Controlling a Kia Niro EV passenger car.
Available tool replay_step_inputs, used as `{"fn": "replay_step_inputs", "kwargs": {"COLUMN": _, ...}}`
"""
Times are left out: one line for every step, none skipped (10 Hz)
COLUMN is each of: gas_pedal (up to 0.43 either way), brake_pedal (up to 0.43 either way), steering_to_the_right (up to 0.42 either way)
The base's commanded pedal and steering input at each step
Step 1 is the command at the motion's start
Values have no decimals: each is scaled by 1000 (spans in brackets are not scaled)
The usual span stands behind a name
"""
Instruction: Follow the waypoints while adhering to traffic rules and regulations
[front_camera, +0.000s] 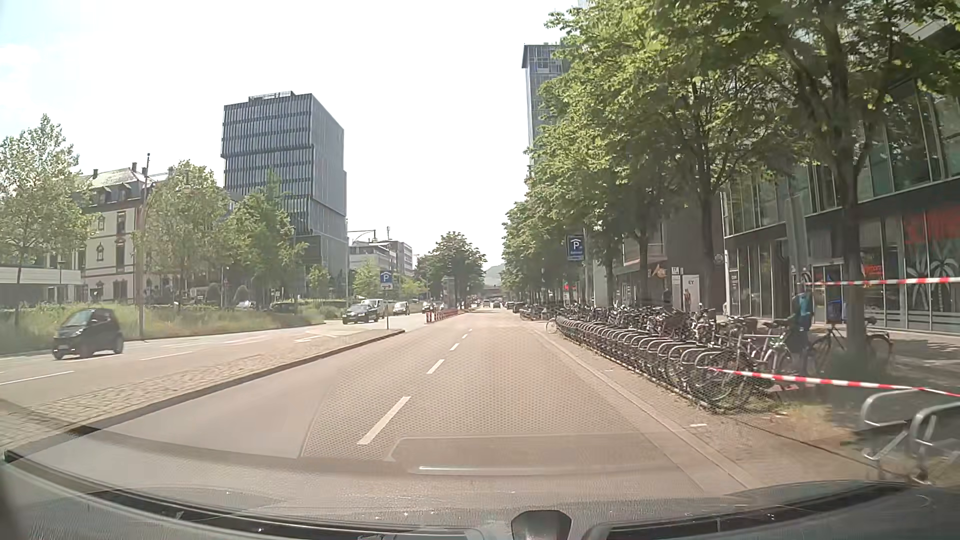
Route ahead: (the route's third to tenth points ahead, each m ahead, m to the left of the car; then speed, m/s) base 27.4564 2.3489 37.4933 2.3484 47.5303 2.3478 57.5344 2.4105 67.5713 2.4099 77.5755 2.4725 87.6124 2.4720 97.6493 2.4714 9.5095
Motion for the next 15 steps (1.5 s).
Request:
{"fn": "replay_step_inputs", "kwargs": {"gas_pedal": 189, "brake_pedal": 0, "steering_to_the_right": 5}}
{"fn": "replay_step_inputs", "kwargs": {"gas_pedal": 177, "brake_pedal": 0, "steering_to_the_right": 3}}
{"fn": "replay_step_inputs", "kwargs": {"gas_pedal": 169, "brake_pedal": 0, "steering_to_the_right": 3}}
{"fn": "replay_step_inputs", "kwargs": {"gas_pedal": 169, "brake_pedal": 0, "steering_to_the_right": 3}}
{"fn": "replay_step_inputs", "kwargs": {"gas_pedal": 169, "brake_pedal": 0, "steering_to_the_right": 3}}
{"fn": "replay_step_inputs", "kwargs": {"gas_pedal": 157, "brake_pedal": 0, "steering_to_the_right": 3}}
{"fn": "replay_step_inputs", "kwargs": {"gas_pedal": 150, "brake_pedal": 0, "steering_to_the_right": 3}}
{"fn": "replay_step_inputs", "kwargs": {"gas_pedal": 138, "brake_pedal": 0, "steering_to_the_right": 3}}
{"fn": "replay_step_inputs", "kwargs": {"gas_pedal": 138, "brake_pedal": 0, "steering_to_the_right": 3}}
{"fn": "replay_step_inputs", "kwargs": {"gas_pedal": 130, "brake_pedal": 0, "steering_to_the_right": 2}}
{"fn": "replay_step_inputs", "kwargs": {"gas_pedal": 130, "brake_pedal": 0, "steering_to_the_right": 2}}
{"fn": "replay_step_inputs", "kwargs": {"gas_pedal": 118, "brake_pedal": 0, "steering_to_the_right": 2}}
{"fn": "replay_step_inputs", "kwargs": {"gas_pedal": 118, "brake_pedal": 0, "steering_to_the_right": 2}}
{"fn": "replay_step_inputs", "kwargs": {"gas_pedal": 118, "brake_pedal": 0, "steering_to_the_right": 2}}
{"fn": "replay_step_inputs", "kwargs": {"gas_pedal": 118, "brake_pedal": 0, "steering_to_the_right": 2}}
